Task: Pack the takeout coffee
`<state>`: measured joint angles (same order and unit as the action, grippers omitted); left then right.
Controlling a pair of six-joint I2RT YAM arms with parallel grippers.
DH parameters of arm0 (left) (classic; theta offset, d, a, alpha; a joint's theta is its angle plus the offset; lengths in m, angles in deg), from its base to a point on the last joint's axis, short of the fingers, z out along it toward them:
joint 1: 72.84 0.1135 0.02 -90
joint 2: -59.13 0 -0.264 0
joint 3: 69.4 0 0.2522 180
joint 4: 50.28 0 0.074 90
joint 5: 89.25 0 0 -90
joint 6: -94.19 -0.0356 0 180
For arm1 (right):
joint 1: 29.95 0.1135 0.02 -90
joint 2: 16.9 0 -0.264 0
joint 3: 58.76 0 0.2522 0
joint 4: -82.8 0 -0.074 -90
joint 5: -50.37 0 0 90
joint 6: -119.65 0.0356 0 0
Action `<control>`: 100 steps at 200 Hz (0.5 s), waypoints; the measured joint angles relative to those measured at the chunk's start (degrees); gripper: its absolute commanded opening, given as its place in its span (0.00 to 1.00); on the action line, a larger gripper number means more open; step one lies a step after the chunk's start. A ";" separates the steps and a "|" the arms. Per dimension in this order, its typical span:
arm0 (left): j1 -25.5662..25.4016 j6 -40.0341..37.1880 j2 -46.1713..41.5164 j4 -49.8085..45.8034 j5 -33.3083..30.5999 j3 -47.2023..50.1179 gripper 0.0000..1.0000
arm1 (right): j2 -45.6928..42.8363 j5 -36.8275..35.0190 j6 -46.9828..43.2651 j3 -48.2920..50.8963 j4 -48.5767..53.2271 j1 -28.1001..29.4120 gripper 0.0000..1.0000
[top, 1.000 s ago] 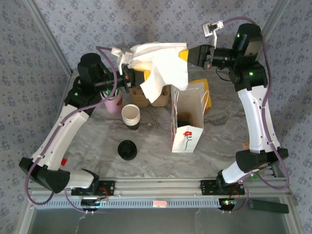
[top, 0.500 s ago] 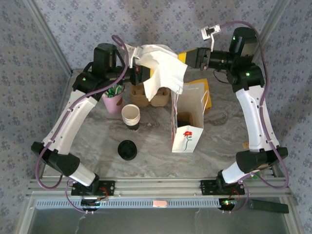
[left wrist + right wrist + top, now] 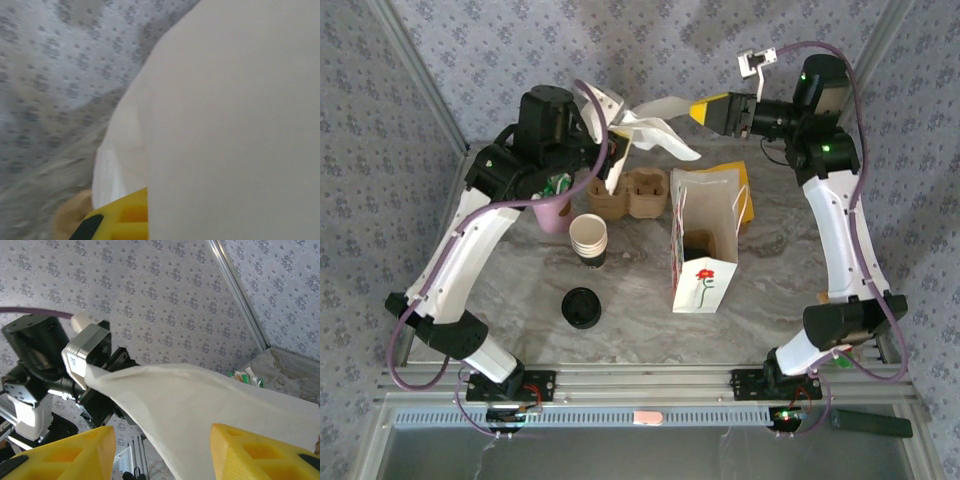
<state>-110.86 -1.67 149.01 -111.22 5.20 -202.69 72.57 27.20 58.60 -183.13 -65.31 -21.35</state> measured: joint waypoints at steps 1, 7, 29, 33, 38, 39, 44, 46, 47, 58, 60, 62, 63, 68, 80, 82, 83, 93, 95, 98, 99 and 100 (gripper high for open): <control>-0.13 -0.50 0.00 0.02 -0.61 0.00 0.00 | 0.00 -0.07 -0.20 0.00 0.11 0.00 0.61; -0.68 -2.12 -0.07 0.07 -2.71 0.00 0.00 | 0.00 -0.22 -1.18 0.00 0.42 0.00 0.66; -2.16 -7.50 -0.09 -0.42 -10.10 -0.50 0.00 | -1.20 -3.19 -7.02 1.11 1.75 0.17 0.77; -2.25 -8.17 -0.02 -0.79 -10.95 -0.90 0.00 | -1.79 -3.72 -8.50 1.77 1.84 0.22 0.79; -2.29 -8.72 0.15 -1.46 -11.91 -1.62 0.00 | -2.86 -4.63 -10.21 3.10 1.77 0.35 0.82; -2.29 -8.76 0.17 -1.60 -12.02 -1.75 0.00 | -3.19 -4.79 -10.75 3.52 1.81 0.39 0.82; -2.29 -9.20 0.39 -2.21 -12.94 -2.78 0.00 | -4.59 -5.64 -12.50 5.25 1.77 0.48 0.85; -2.27 -9.38 0.55 -2.49 -13.22 -3.30 0.00 | -4.98 -5.81 -13.18 5.79 1.77 0.57 0.86; -2.27 -9.42 0.63 -2.71 -13.42 -3.65 0.00 | -5.38 -5.92 -13.55 6.29 1.81 0.61 0.87; -2.29 -9.77 1.20 -3.76 -15.06 -6.19 0.00 | -9.16 -7.78 -18.23 10.84 1.33 1.18 0.94; -2.27 -9.81 1.27 -3.89 -15.32 -6.62 0.00 | -9.64 -7.93 -18.88 11.43 1.31 1.29 0.95; -2.29 -9.81 1.31 -4.02 -15.63 -7.04 0.00 | -10.51 -8.26 -19.50 12.39 1.27 1.42 0.97; -2.29 -9.84 1.31 -4.07 -15.74 -7.17 0.00 | -10.82 -8.46 -19.82 12.76 1.22 1.46 0.98; -2.32 -9.99 1.36 -4.31 -16.31 -7.91 0.00 | -13.07 -9.51 -22.51 15.47 0.63 2.01 1.00; -2.95 -10.27 1.29 -4.79 -17.94 -8.98 0.00 | -17.68 -12.11 -28.28 20.87 -0.68 3.50 1.00; -3.06 -10.38 1.29 -4.83 -18.14 -9.07 0.00 | -18.45 -12.46 -29.09 21.73 -0.79 3.82 1.00; -3.15 -10.49 1.29 -4.83 -18.29 -9.11 0.00 | -18.91 -12.72 -29.68 22.25 -0.90 4.04 1.00; -3.87 -10.84 1.29 -5.01 -19.41 -9.18 0.00 | -21.49 -14.49 -33.48 24.81 -1.46 5.49 1.00; -3.98 -10.86 1.29 -5.05 -19.54 -9.18 0.00 | -21.92 -14.84 -34.27 25.20 -1.49 5.84 1.00; -4.24 -11.08 1.31 -5.18 -19.96 -9.18 0.00 | -22.34 -15.26 -35.30 25.51 -1.49 6.27 1.00; -4.28 -11.08 1.31 -5.20 -20.00 -9.18 0.00 | -22.53 -15.50 -35.87 25.62 -1.44 6.47 1.00; -4.33 -11.08 1.31 -5.25 -20.04 -9.18 0.00 | -22.62 -15.54 -36.09 25.66 -1.44 6.58 1.00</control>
<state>-115.19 -12.76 150.32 -116.47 -14.85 -211.87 49.95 11.66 22.52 -157.47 -66.75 -14.77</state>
